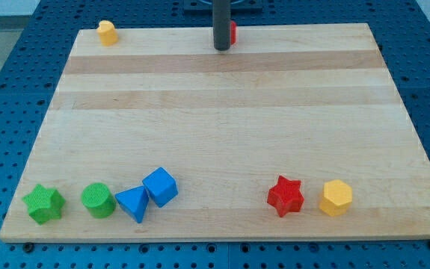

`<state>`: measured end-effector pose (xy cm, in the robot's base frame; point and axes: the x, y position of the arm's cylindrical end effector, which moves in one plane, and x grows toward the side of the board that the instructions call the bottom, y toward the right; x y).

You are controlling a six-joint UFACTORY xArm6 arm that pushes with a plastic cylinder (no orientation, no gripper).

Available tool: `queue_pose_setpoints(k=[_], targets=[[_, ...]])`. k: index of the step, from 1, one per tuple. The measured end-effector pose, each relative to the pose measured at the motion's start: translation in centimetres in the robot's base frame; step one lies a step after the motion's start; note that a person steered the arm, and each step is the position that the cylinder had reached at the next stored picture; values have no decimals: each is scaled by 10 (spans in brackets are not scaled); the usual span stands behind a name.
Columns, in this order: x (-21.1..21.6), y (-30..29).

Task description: Place your arm at the bottom center of the board

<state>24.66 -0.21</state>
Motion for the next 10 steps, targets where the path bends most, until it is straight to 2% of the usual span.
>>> queue_pose_setpoints(k=[1,3,10], targets=[[8,-7],[91,-12],[92,-12]])
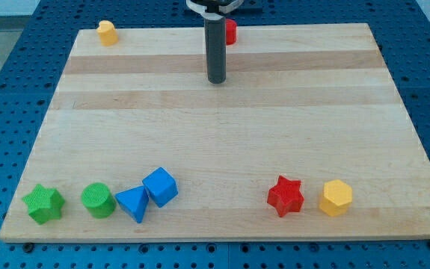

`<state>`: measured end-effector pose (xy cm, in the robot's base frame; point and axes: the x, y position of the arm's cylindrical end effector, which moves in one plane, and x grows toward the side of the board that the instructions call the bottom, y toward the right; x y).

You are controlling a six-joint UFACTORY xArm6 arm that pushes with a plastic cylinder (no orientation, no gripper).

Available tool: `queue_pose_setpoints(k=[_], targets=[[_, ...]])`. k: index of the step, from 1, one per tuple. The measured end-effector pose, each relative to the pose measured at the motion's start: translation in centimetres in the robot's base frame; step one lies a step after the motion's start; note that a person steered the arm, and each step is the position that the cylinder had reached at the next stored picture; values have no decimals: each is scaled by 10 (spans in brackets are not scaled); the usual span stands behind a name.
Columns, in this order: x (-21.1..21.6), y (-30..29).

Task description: Place your arm at the bottom center of the board

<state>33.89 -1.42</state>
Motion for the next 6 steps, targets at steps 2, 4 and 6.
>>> queue_pose_setpoints(k=[2,4,6], targets=[[1,0],[111,22],[230,27]])
